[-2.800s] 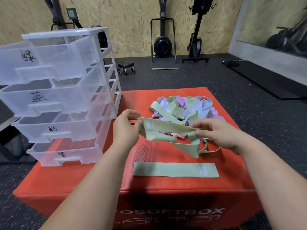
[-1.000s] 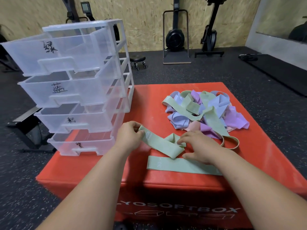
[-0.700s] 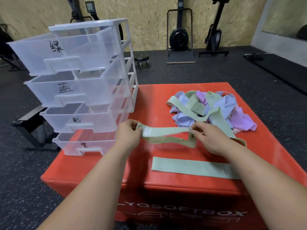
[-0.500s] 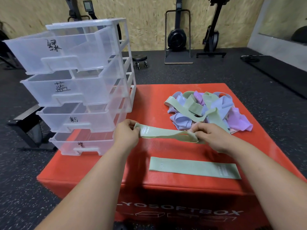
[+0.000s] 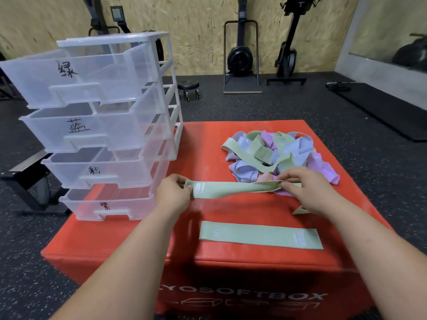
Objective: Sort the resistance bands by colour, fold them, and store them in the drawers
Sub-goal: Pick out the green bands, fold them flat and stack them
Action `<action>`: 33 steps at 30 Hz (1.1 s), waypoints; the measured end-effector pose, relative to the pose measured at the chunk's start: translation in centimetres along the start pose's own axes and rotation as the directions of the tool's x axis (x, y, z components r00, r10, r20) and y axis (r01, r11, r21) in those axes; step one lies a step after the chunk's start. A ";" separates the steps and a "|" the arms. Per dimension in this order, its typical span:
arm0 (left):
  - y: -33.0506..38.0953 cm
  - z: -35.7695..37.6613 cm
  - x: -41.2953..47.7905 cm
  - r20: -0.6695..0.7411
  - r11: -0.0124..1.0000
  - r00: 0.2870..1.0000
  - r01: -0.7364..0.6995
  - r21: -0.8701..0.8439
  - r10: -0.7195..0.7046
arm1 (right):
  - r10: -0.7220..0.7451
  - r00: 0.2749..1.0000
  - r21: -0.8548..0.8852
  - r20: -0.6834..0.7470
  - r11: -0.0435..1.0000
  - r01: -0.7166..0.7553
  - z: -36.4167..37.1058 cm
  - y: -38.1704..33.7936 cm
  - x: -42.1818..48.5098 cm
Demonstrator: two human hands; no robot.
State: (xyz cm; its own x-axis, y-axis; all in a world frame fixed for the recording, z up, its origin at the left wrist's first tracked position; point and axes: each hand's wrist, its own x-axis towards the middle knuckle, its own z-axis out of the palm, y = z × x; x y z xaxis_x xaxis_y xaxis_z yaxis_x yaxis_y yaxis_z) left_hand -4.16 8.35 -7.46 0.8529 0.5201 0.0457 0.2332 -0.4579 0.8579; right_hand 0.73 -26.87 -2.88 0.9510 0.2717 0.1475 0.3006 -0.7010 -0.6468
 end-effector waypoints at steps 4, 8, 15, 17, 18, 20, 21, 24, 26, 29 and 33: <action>-0.5 0.0 0.4 -0.008 1.000 1.000 0.030 0.004 -0.030 | 0.037 0.996 0.380 0.077 0.923 -0.064 -0.4 -0.2 -0.2; -0.9 0.0 0.6 -0.019 0.999 0.999 0.040 -0.016 -0.040 | 0.078 0.979 0.674 0.189 0.714 -0.187 -1.2 -1.2 -0.3; -0.3 0.5 0.4 -0.003 1.000 1.000 -0.002 0.004 0.002 | 0.102 0.981 0.874 0.162 0.446 -0.191 -0.5 -2.5 0.3; -0.3 0.6 0.4 -0.012 1.000 1.000 -0.015 0.024 0.015 | 0.108 0.982 0.869 0.157 0.457 -0.190 -0.2 -2.9 0.4; -0.3 0.5 0.5 -0.022 0.999 1.000 -0.020 0.044 0.021 | 0.120 0.981 0.866 0.153 0.462 -0.191 -0.1 -3.0 0.4; -0.4 0.5 0.6 -0.038 0.995 0.999 -0.020 0.093 0.024 | 0.147 0.979 0.864 0.144 0.464 -0.197 0.1 -2.9 0.5; -0.4 0.4 0.5 -0.040 0.994 0.999 -0.015 0.108 0.020 | 0.152 0.978 0.858 0.143 0.474 -0.199 0.2 -2.8 0.6; -0.4 0.5 0.5 -0.047 0.989 0.999 -0.006 0.148 0.013 | 0.155 0.974 0.823 0.166 0.522 -0.223 0.1 -2.6 0.6; -0.5 0.6 0.6 -0.042 0.983 0.999 -0.004 0.182 0.012 | 0.164 0.971 0.791 0.176 0.563 -0.239 0.1 -2.7 0.6; -0.7 0.8 0.4 -0.010 0.965 1.000 -0.016 0.263 0.019 | 0.158 0.975 0.723 0.159 0.654 -0.224 0.2 -2.9 0.5; -0.6 1.4 -0.1 0.048 0.933 0.998 -0.054 0.356 0.040 | 0.116 0.985 0.678 0.127 0.715 -0.172 0.5 -3.9 0.0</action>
State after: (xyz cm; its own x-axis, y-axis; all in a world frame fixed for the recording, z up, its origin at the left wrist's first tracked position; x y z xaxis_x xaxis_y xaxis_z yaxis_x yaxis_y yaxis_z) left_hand -3.72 7.54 -8.73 0.8828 0.4665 0.0555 0.3377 -0.7121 0.6155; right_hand -0.47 -23.80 -0.72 0.9625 0.2701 -0.0249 0.0024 -0.1004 -0.9949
